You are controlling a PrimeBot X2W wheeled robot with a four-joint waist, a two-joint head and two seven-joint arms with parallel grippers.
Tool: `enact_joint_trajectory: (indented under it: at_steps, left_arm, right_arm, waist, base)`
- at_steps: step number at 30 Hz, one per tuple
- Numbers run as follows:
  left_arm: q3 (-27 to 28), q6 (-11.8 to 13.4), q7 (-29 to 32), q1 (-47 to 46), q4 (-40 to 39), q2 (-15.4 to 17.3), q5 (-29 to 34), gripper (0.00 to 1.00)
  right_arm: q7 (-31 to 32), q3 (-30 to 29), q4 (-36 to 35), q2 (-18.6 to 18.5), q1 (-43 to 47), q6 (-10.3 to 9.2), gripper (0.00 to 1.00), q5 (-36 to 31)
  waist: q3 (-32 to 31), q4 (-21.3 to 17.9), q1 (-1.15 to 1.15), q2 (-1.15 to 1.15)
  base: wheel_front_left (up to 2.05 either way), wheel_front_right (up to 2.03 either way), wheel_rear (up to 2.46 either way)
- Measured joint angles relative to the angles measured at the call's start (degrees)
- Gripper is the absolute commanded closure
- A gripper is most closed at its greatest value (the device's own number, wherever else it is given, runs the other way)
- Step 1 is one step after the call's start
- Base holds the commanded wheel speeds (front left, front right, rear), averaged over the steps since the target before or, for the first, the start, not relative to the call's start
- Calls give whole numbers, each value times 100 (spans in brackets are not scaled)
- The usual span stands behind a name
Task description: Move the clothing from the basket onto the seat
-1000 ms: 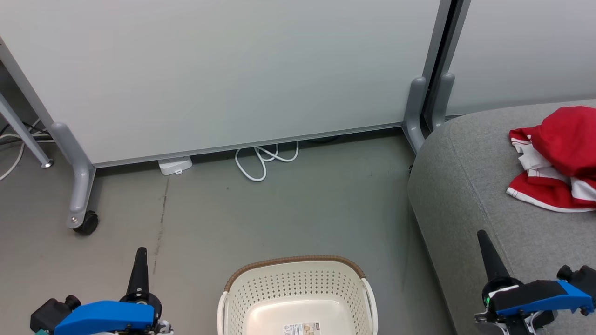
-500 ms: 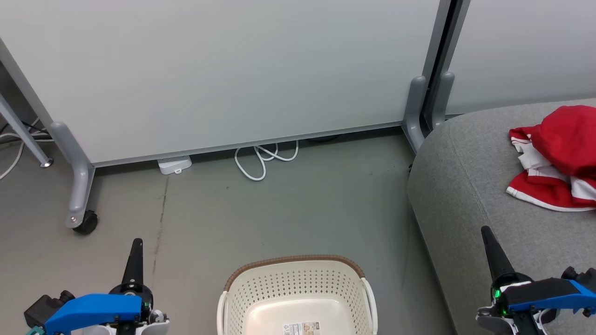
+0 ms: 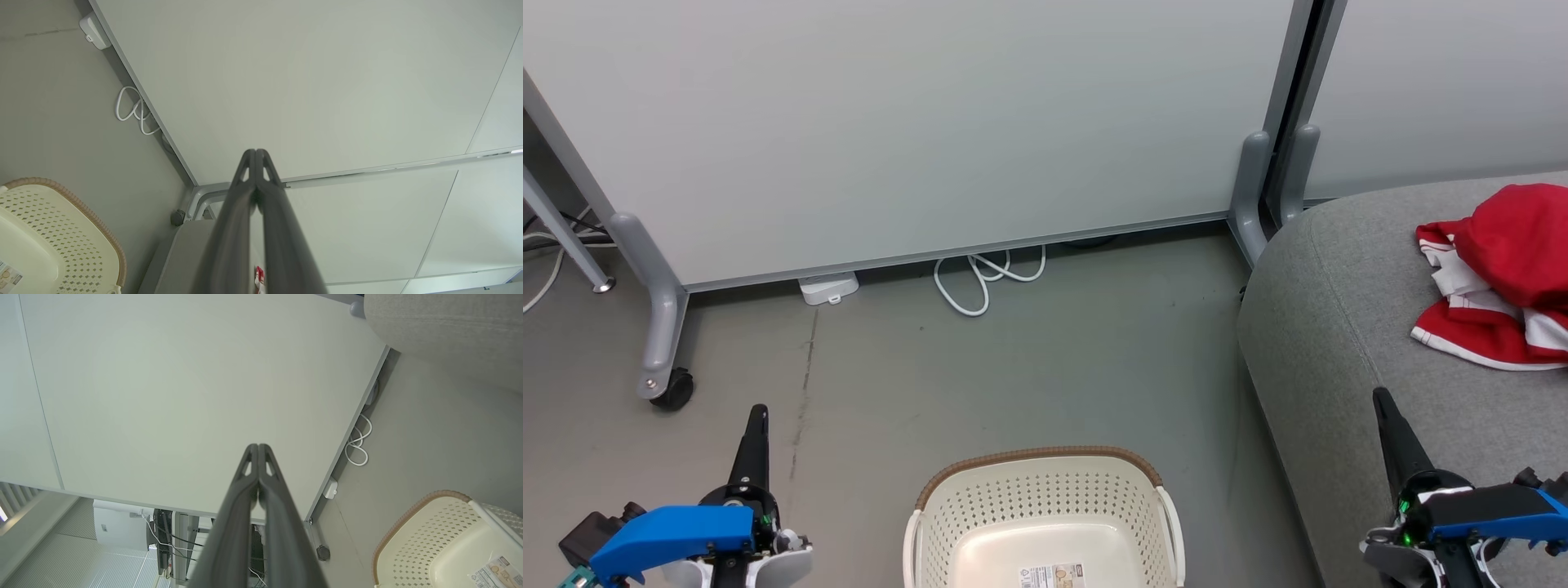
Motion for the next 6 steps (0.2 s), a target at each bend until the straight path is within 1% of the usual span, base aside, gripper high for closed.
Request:
enact_joint_trajectory:
  at_steps: [6]
  left_arm:
    - [38, 0, 73, -50, -22, -7, -214, 100]
  right_arm:
    - [44, -19, -21, -1, -23, 0, 100, 292]
  waist:
    - [6, -2, 0, 0]
  base:
    - [0, 0, 0]
